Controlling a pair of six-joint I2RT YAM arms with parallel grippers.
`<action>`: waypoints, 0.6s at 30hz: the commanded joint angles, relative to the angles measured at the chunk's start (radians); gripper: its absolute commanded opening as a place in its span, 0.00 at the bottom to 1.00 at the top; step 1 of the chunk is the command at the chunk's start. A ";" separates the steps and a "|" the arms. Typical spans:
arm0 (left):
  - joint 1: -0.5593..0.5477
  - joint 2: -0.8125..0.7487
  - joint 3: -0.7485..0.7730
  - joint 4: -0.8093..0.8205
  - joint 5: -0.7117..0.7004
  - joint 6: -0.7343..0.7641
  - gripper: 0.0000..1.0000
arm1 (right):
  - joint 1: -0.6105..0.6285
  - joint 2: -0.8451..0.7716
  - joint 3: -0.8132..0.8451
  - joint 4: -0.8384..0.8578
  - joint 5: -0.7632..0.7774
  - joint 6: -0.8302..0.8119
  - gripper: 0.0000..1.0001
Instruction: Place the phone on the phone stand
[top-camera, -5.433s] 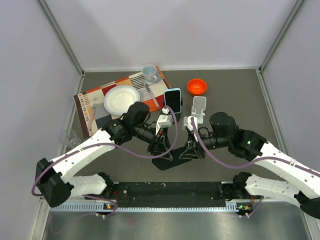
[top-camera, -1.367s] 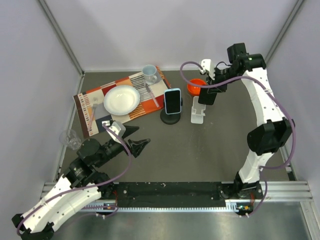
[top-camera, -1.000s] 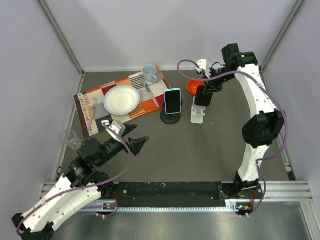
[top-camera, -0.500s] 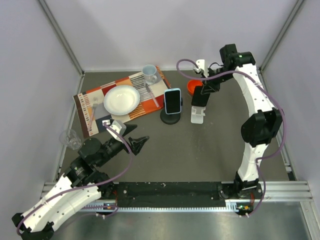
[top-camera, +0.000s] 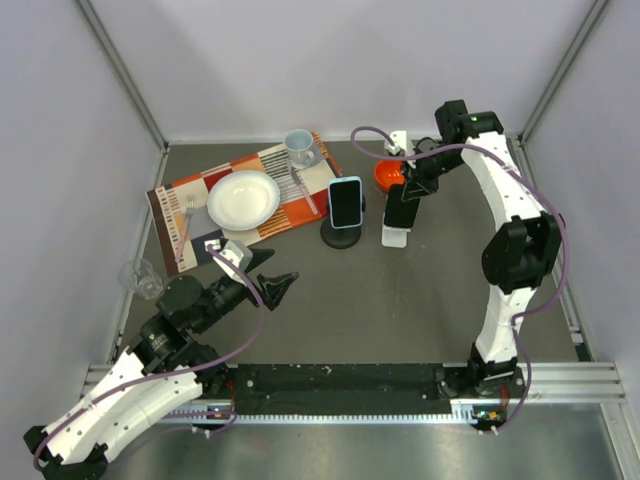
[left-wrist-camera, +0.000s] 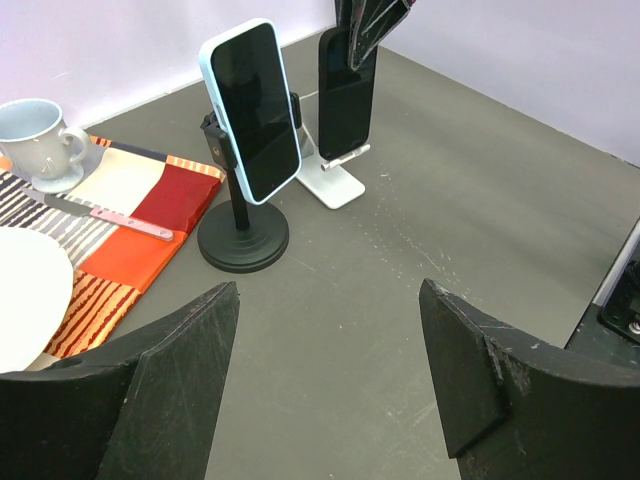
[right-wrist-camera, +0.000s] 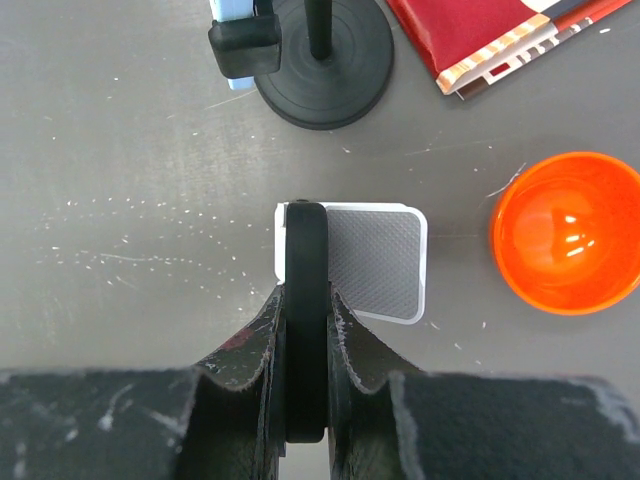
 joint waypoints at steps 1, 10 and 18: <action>0.001 0.007 -0.008 0.058 -0.007 0.015 0.78 | 0.012 -0.023 -0.003 -0.096 -0.041 -0.026 0.00; 0.001 0.003 -0.010 0.060 -0.009 0.015 0.78 | 0.012 -0.013 -0.015 -0.090 -0.047 -0.035 0.00; -0.001 0.003 -0.011 0.057 -0.012 0.017 0.78 | 0.012 0.036 -0.007 -0.095 -0.033 -0.027 0.00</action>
